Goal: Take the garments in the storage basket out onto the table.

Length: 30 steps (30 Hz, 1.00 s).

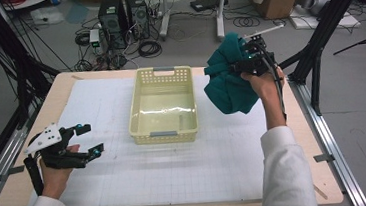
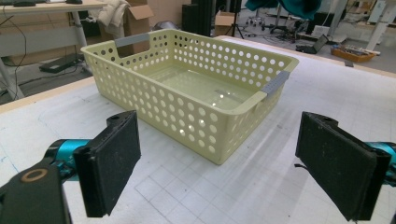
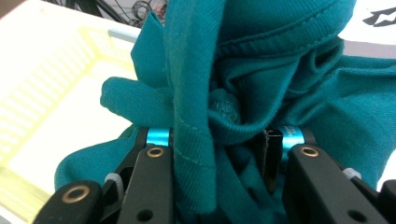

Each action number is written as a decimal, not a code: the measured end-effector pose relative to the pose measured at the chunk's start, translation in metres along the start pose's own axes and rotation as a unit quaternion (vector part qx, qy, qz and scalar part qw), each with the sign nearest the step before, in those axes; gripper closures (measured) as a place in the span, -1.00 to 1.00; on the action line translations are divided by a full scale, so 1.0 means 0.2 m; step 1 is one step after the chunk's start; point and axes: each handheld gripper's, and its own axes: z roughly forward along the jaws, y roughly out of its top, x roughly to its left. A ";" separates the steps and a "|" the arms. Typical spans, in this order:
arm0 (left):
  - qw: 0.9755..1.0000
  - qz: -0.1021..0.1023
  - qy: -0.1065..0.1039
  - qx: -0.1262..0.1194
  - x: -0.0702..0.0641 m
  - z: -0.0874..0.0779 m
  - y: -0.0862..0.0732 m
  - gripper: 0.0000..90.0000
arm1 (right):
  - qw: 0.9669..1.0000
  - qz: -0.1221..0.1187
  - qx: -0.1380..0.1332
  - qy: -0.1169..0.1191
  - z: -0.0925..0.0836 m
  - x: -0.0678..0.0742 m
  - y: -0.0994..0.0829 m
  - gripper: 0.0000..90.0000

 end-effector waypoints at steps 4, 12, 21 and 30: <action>1.000 -0.001 0.000 0.000 0.00 0.00 0.00 -0.68 | 1.000 0.007 0.006 -0.002 0.03 -0.05 -0.06 0.50; 1.000 -0.002 0.002 0.002 0.00 0.01 0.00 -0.68 | 0.999 0.023 0.023 -0.005 0.10 -0.13 -0.19 0.50; 1.000 -0.004 0.005 0.002 0.00 0.00 0.00 -0.68 | 0.998 0.041 0.044 -0.011 0.20 -0.18 -0.28 0.50; 1.000 -0.002 0.007 0.003 0.00 0.00 -0.01 -0.68 | 0.997 0.051 0.065 -0.008 0.28 -0.22 -0.38 0.49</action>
